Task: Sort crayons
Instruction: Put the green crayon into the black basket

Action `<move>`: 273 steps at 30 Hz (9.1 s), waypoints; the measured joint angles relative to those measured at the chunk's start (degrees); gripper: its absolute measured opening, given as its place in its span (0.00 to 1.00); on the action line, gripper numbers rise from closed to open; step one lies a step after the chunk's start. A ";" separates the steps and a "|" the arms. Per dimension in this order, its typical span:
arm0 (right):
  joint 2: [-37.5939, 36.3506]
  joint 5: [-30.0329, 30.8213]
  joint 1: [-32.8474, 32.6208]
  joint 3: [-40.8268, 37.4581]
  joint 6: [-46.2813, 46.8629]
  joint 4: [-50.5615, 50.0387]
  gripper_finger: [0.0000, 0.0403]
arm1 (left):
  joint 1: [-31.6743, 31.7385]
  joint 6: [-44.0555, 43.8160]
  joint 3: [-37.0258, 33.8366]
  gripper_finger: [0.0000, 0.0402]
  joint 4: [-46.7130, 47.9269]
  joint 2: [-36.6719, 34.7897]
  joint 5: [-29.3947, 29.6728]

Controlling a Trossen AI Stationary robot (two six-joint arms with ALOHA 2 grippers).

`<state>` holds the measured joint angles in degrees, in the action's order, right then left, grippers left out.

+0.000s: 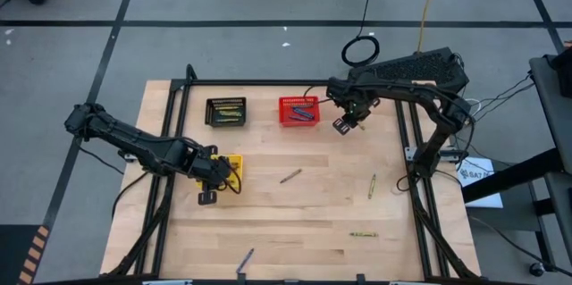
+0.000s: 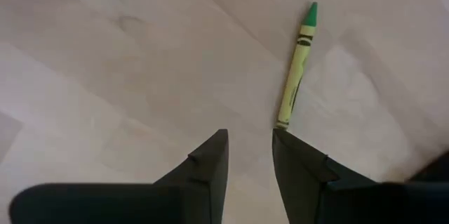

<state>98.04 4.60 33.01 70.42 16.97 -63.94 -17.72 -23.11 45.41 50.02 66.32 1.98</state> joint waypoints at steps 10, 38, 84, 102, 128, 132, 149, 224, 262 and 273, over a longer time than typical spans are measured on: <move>0.00 -0.34 5.19 -6.47 -4.67 5.89 0.24 | 0.00 0.00 0.00 0.25 -0.11 0.00 0.00; -0.20 -7.28 10.84 -17.19 -5.43 19.43 0.10 | 0.00 0.00 0.00 0.25 -2.39 0.00 0.00; -27.12 -12.26 -25.53 -17.41 12.49 48.50 0.00 | 0.07 10.05 -9.32 0.25 -51.50 0.82 3.06; -21.12 0.10 -43.92 -17.30 4.86 74.72 0.00 | 2.85 11.87 -9.20 0.25 -70.81 5.52 4.41; -4.46 0.06 -47.41 -17.34 0.76 97.60 0.00 | 3.08 11.50 -9.20 0.25 -76.82 6.47 1.25; -4.00 0.09 -46.91 -17.34 0.75 98.79 0.00 | 3.08 11.41 -9.20 0.25 -76.93 6.47 0.91; -4.02 -0.02 -46.04 -17.34 0.31 100.51 0.00 | 5.70 6.99 -9.20 0.25 -79.63 6.47 -0.58; -4.02 2.88 -44.87 -17.34 3.35 96.00 0.22 | 42.48 34.74 -9.09 0.04 -30.72 -2.80 -6.05; -4.02 2.88 -44.87 -17.34 3.35 94.05 0.22 | 61.86 38.46 -8.81 0.10 -30.16 10.32 -1.49; -4.02 2.85 -45.02 -17.34 4.67 93.51 0.22 | 61.83 36.33 -8.15 0.19 -30.50 10.32 -1.51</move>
<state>94.02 7.45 -12.01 53.08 21.64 29.57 44.12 13.22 37.26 19.52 76.64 0.47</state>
